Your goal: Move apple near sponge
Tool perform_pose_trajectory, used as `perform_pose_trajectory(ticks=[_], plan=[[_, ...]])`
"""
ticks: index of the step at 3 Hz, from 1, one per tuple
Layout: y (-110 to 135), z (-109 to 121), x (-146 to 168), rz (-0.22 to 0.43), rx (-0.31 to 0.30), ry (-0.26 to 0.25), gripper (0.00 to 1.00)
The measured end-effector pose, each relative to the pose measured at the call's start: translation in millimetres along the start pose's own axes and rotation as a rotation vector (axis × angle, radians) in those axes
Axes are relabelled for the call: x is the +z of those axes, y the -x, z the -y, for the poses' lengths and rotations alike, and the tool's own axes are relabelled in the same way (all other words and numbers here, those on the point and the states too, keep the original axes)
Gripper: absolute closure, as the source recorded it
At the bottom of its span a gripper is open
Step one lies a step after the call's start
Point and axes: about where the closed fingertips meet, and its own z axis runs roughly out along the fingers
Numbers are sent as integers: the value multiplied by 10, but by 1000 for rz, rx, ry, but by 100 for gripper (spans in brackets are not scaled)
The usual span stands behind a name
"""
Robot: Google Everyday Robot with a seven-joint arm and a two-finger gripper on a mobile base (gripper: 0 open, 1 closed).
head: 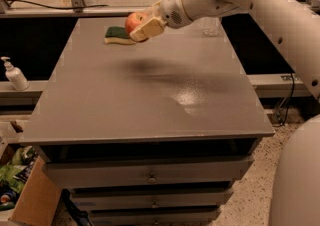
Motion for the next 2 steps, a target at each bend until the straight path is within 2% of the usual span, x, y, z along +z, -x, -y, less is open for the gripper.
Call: perform_pose_trajectory(ticks=[1, 2], plan=[[-80, 176, 249, -30, 57, -84, 100], [-168, 357, 451, -47, 95, -136, 100]])
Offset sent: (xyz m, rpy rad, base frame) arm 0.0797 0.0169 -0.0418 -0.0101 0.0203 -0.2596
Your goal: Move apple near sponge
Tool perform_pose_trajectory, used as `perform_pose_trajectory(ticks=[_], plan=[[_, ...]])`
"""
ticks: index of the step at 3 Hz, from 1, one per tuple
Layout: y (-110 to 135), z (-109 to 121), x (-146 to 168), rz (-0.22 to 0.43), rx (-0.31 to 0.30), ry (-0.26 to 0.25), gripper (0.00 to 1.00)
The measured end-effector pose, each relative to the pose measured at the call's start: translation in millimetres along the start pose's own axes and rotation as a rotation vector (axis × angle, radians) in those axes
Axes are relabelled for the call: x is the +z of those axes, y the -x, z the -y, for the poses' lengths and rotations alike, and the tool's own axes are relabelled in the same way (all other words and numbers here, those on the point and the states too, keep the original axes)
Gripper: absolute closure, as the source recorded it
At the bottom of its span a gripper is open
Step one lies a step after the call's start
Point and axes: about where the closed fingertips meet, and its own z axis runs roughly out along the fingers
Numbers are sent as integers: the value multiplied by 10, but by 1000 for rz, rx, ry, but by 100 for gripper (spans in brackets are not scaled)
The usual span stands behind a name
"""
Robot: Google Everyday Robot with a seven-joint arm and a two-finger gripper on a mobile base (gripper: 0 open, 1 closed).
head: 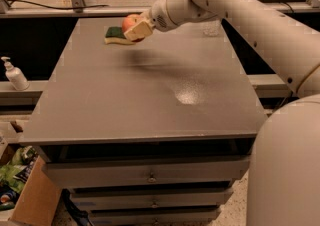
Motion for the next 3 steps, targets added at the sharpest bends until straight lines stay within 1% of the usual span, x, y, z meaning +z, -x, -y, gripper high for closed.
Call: perform_pose_trajectory(ticks=[1, 2, 3], plan=[[-82, 140, 189, -2, 18, 0, 100], [-166, 237, 344, -6, 20, 24, 100], [-290, 287, 433, -27, 7, 60, 100]])
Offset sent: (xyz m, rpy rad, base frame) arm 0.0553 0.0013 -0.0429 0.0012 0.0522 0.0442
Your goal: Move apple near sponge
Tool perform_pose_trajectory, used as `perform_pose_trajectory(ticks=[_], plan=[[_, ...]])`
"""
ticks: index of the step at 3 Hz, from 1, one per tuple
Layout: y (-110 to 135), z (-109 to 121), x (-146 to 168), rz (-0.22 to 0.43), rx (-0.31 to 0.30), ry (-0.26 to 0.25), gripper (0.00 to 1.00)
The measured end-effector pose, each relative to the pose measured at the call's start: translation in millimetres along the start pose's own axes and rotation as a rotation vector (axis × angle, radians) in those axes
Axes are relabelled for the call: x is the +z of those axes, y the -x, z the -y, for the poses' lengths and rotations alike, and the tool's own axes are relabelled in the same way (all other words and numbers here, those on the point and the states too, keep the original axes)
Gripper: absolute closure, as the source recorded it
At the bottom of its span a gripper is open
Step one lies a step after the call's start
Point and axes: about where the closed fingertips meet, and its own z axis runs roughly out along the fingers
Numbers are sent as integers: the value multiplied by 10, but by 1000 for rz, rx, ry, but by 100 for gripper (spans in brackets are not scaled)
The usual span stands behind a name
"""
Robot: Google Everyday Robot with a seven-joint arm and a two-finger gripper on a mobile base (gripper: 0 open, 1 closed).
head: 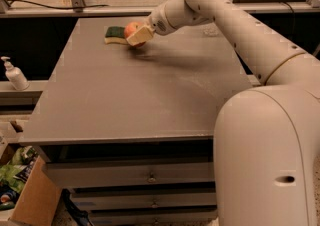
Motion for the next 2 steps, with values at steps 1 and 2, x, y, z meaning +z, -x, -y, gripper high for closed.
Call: perform_pose_trajectory(ticks=[1, 2], plan=[[-197, 25, -9, -38, -10, 28, 100], [-352, 45, -42, -74, -10, 38, 83]])
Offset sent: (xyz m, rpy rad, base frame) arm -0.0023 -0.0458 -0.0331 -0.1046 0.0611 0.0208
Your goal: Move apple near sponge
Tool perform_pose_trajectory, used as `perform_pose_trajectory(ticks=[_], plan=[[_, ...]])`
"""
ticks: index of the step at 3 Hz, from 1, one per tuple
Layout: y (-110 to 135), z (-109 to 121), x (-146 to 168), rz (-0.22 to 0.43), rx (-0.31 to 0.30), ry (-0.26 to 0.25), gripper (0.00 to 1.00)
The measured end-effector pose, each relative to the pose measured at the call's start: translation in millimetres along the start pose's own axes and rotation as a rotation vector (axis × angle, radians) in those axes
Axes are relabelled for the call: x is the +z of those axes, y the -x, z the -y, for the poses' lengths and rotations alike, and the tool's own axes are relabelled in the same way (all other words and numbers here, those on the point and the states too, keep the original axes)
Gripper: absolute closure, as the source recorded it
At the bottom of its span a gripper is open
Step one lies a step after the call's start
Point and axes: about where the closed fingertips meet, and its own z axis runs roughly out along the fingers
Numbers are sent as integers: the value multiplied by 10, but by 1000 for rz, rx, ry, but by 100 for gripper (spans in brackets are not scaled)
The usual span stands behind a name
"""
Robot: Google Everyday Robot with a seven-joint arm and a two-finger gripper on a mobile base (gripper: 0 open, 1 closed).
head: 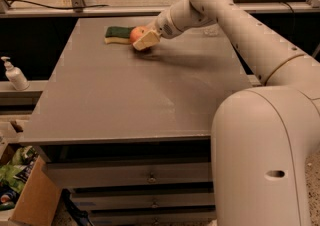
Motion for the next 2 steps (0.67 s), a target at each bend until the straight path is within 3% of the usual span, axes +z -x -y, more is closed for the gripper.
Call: perform_pose_trajectory(ticks=[2], plan=[[-1, 4, -13, -3, 0, 1, 36]])
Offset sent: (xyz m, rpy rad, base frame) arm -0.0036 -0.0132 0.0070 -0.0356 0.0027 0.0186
